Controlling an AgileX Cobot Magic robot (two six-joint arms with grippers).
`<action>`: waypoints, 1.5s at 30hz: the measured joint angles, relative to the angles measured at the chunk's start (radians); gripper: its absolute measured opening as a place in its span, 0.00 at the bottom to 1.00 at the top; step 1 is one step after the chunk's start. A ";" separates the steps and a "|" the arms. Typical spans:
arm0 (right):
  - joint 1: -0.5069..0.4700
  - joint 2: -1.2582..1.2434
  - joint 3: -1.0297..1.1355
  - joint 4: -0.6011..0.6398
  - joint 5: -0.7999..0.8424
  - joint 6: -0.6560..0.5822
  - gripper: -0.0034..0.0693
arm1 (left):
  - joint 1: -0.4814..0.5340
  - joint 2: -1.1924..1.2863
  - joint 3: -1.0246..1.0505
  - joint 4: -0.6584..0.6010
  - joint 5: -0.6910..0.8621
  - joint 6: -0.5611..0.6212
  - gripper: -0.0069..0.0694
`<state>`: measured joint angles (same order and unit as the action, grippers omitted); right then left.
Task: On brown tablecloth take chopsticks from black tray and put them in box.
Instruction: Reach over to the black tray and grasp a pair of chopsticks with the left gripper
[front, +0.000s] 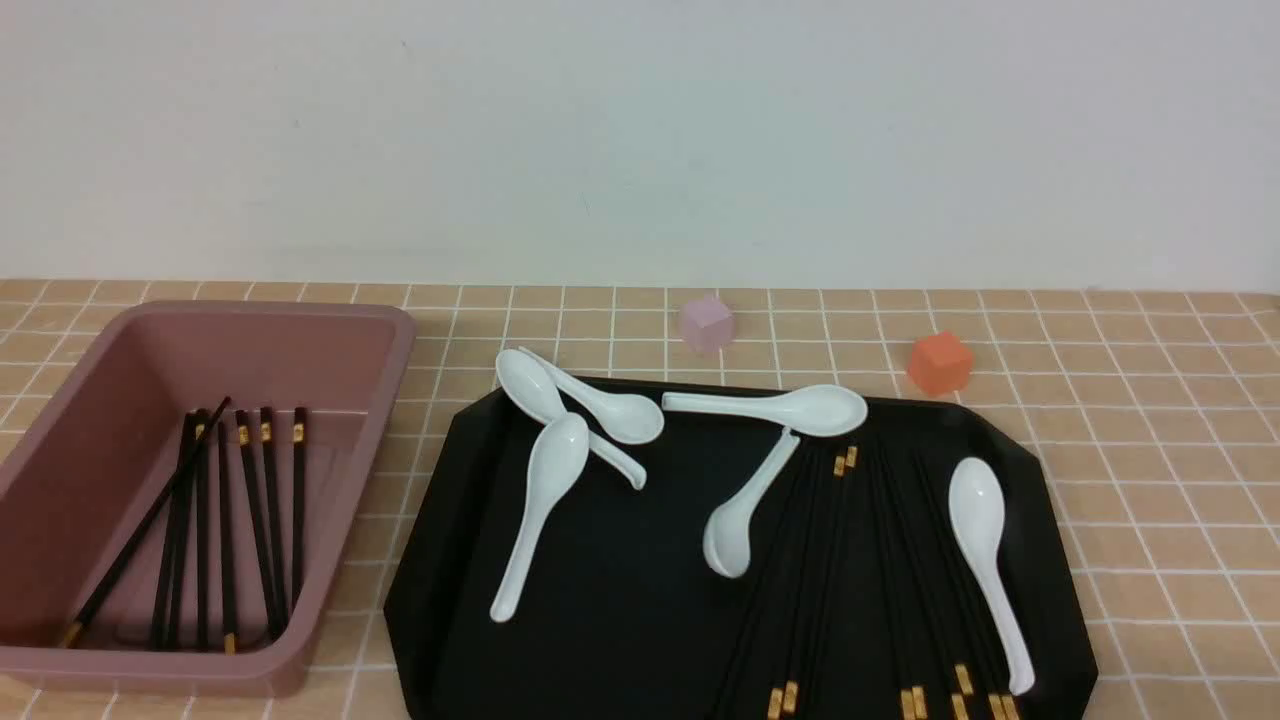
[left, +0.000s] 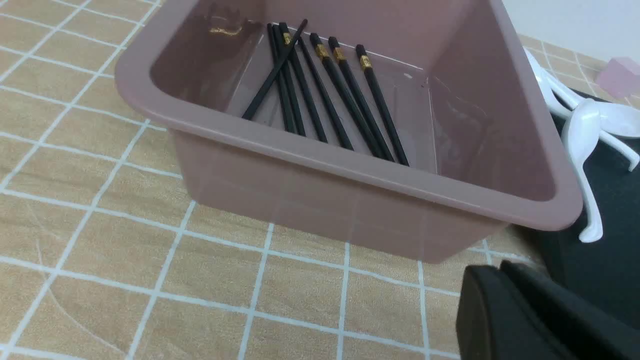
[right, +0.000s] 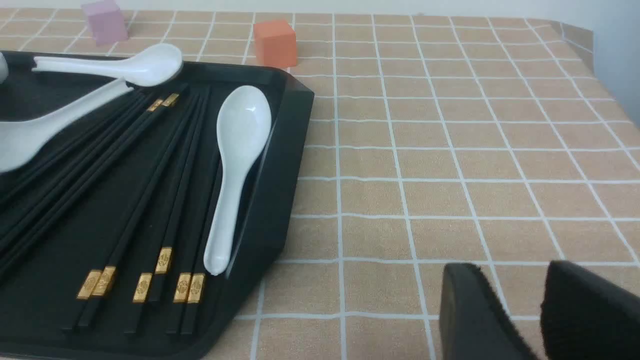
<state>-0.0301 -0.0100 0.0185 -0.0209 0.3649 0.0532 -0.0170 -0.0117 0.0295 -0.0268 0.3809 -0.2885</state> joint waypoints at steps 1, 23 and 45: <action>0.000 0.000 0.000 0.000 0.000 0.000 0.38 | 0.000 0.000 0.000 0.000 0.000 0.000 0.13; 0.000 0.000 0.000 0.000 0.000 0.000 0.38 | 0.000 0.000 0.000 0.000 0.000 0.000 0.14; 0.000 0.000 0.000 0.000 0.000 0.000 0.38 | 0.000 0.000 0.000 -0.077 -0.005 -0.051 0.14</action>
<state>-0.0301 -0.0100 0.0185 -0.0209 0.3649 0.0532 -0.0170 -0.0117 0.0295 -0.1034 0.3755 -0.3399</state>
